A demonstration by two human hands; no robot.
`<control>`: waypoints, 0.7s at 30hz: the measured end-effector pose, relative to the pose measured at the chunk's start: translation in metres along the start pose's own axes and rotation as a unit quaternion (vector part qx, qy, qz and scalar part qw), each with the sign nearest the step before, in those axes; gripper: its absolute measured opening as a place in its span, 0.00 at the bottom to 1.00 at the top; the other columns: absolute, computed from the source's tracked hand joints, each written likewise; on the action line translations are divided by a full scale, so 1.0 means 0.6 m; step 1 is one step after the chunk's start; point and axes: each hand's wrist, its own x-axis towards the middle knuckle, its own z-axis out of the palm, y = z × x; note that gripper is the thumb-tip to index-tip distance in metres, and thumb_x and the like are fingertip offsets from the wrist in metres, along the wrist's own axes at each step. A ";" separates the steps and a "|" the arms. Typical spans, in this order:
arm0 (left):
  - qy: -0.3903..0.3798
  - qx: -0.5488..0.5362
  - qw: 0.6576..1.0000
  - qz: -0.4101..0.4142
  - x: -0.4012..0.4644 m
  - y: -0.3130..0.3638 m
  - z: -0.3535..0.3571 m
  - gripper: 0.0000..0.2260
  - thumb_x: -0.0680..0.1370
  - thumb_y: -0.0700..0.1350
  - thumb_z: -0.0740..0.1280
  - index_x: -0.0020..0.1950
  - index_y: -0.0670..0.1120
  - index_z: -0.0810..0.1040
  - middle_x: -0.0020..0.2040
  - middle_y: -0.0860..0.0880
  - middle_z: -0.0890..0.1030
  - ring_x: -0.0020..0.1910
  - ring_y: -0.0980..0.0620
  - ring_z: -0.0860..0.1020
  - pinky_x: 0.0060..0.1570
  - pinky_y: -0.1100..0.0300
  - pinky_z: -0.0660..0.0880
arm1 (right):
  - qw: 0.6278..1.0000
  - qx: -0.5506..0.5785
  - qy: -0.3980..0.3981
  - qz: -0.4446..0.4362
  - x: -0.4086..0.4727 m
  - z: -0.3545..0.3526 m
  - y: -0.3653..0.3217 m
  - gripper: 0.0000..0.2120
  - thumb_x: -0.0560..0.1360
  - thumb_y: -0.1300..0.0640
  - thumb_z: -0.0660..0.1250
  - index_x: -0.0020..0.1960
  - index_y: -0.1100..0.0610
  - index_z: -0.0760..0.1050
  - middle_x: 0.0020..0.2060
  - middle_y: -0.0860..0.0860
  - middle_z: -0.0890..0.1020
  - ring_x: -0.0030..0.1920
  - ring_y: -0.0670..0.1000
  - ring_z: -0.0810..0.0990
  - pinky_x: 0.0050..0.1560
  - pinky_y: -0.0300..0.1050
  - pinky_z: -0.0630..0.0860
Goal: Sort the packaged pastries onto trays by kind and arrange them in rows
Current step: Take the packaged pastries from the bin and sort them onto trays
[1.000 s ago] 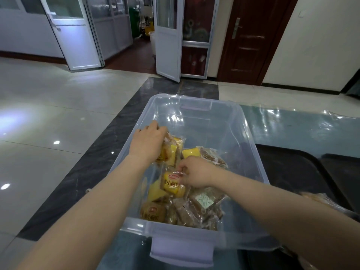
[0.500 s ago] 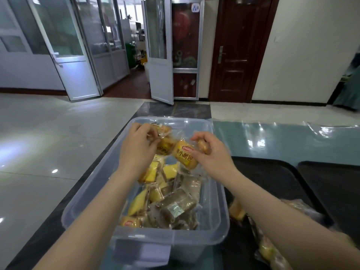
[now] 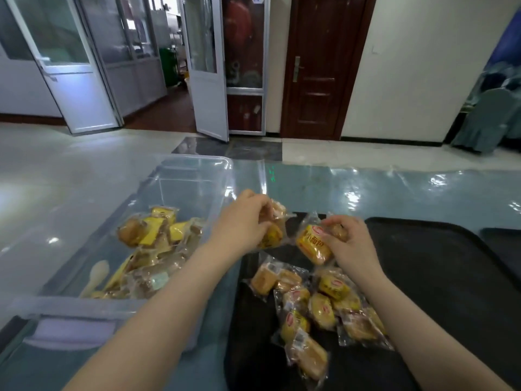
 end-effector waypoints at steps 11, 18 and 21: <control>-0.167 0.001 0.982 -0.083 -0.020 0.033 0.228 0.13 0.74 0.48 0.69 0.57 0.55 0.74 0.54 0.55 0.75 0.47 0.57 0.74 0.43 0.64 0.70 | 0.988 0.032 -0.031 0.145 -0.051 -0.056 0.190 0.29 0.71 0.48 0.74 0.68 0.41 0.66 0.58 0.35 0.70 0.54 0.36 0.70 0.41 0.29 0.68; -0.160 -0.010 0.985 -0.070 -0.026 0.025 0.214 0.12 0.74 0.52 0.68 0.57 0.55 0.75 0.50 0.58 0.77 0.48 0.59 0.76 0.46 0.64 0.72 | 0.978 -0.176 -0.078 0.082 -0.039 -0.038 0.180 0.14 0.76 0.47 0.66 0.61 0.42 0.72 0.69 0.44 0.71 0.75 0.49 0.57 0.73 0.59 0.41; -0.139 -0.041 0.987 -0.067 -0.023 0.027 0.166 0.11 0.75 0.49 0.69 0.56 0.56 0.74 0.49 0.59 0.78 0.49 0.60 0.76 0.46 0.67 0.71 | 0.979 -0.176 -0.100 0.021 -0.034 -0.017 0.138 0.12 0.76 0.50 0.66 0.59 0.43 0.74 0.67 0.43 0.73 0.74 0.47 0.61 0.73 0.50 0.48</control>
